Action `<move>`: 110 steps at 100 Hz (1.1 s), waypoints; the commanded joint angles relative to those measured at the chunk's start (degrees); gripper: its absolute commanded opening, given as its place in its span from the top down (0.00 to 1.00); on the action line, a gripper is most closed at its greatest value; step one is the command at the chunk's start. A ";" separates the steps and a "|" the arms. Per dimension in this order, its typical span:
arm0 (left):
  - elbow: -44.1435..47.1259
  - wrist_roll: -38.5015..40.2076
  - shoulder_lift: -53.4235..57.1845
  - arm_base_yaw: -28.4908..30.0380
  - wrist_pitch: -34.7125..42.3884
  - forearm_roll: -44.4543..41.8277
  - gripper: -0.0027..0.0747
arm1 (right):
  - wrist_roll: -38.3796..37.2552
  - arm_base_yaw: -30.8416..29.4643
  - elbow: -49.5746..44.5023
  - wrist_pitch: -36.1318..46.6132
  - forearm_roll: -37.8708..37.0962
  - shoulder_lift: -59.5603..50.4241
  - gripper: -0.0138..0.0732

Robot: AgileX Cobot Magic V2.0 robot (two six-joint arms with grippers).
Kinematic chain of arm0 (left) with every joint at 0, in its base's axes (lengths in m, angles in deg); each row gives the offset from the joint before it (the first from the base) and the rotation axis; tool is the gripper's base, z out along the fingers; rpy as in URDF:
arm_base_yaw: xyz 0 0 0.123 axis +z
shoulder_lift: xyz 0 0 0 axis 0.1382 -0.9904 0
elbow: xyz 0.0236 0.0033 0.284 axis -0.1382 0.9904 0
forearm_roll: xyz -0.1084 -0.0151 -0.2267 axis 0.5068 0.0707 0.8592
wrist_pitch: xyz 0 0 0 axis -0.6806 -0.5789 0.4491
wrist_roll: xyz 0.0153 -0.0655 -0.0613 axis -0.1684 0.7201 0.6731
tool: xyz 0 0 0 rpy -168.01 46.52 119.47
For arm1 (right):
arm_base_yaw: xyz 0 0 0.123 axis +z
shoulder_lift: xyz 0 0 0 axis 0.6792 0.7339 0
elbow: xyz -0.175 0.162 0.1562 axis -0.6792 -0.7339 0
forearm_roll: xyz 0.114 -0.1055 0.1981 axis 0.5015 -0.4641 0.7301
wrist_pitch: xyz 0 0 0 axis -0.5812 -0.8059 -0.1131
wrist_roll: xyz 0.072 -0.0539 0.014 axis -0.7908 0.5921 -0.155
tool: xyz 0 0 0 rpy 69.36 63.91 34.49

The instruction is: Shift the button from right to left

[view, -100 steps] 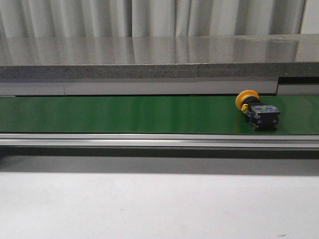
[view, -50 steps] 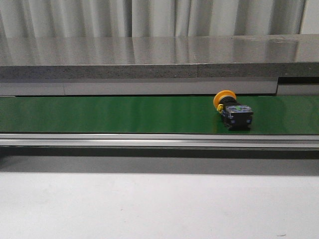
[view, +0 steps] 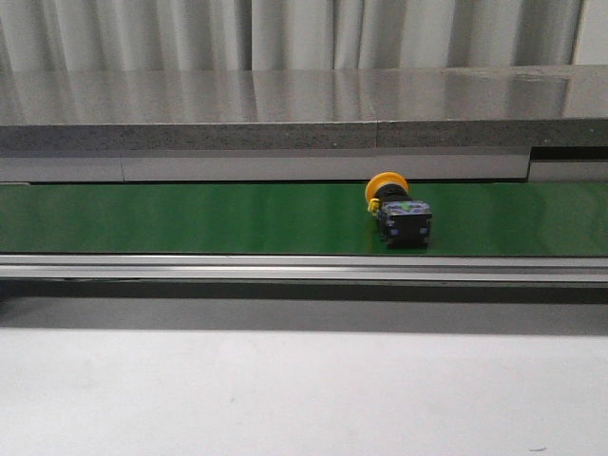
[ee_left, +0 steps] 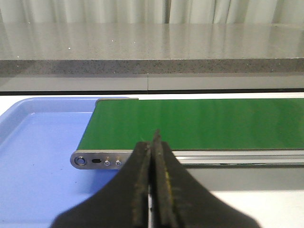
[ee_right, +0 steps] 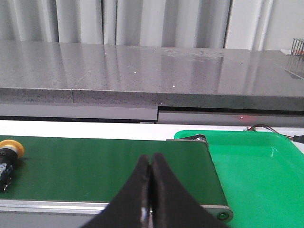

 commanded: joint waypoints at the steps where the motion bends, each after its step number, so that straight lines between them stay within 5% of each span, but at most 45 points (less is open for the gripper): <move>1: 2.55 0.42 1.82 -0.12 4.98 -0.67 0.99 | 0.48 -0.10 1.45 4.31 0.39 0.19 0.92; 29: 1.32 0.42 1.82 -0.12 11.21 -1.11 0.99 | 0.48 -0.10 1.45 4.31 0.39 0.19 0.92; 58: -10.39 0.65 -4.95 -0.12 1.30 2.48 0.99 | 0.48 -0.10 1.45 4.31 0.39 0.19 0.92; 110: -32.30 0.65 -34.66 -0.23 -9.33 3.36 0.99 | 0.48 -0.10 1.45 4.31 0.39 0.19 0.92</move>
